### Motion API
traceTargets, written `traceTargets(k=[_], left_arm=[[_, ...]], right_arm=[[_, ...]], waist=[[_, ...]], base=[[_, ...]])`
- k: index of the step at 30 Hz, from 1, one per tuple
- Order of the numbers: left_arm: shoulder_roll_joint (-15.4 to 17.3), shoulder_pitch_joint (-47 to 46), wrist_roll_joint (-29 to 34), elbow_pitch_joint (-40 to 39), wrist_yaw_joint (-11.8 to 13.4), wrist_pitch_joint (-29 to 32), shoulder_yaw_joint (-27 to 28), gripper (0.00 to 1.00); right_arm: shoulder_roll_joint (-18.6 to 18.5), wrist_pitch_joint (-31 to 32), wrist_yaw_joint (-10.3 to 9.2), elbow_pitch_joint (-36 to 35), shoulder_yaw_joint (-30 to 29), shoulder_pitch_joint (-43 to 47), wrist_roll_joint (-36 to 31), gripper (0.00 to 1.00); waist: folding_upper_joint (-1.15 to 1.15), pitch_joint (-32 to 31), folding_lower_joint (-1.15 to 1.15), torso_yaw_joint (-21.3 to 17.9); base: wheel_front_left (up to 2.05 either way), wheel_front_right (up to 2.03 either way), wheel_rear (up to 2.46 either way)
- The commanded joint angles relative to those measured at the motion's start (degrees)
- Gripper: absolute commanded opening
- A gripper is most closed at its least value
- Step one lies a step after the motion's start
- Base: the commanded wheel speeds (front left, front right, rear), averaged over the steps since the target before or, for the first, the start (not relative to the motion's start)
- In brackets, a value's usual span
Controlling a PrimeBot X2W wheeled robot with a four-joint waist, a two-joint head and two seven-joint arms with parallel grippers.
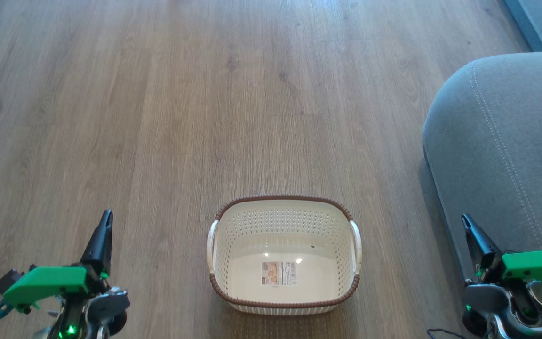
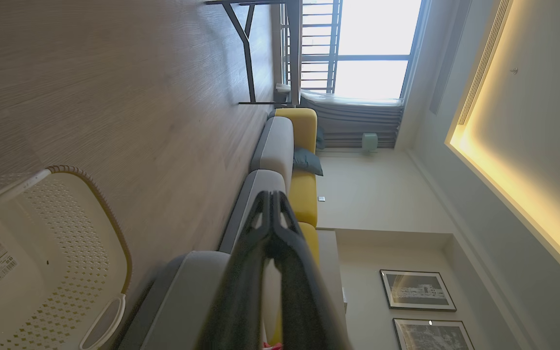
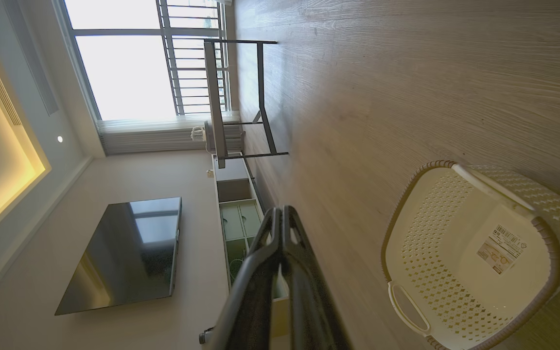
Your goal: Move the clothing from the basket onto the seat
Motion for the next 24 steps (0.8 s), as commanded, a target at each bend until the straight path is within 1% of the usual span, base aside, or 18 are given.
traceTargets(k=[1, 24], left_arm=[[0.3, -3.2, -0.2, -2.0, -0.4, 0.2, 2.1, 0.0], [0.3, -3.2, -0.2, -2.0, -0.4, 0.2, 2.1, 0.0]], right_arm=[[0.1, 0.6, 0.41, -2.3, 1.0, -2.0, -0.3, 0.0], [0.1, 0.7, 0.41, -2.3, 0.9, -2.0, -0.4, 0.0]], waist=[[0.0, 0.0, 0.0, 0.0], [0.0, 0.0, 0.0, 0.0]], base=[[0.0, 0.0, 0.0], [0.0, 0.0, 0.0]])
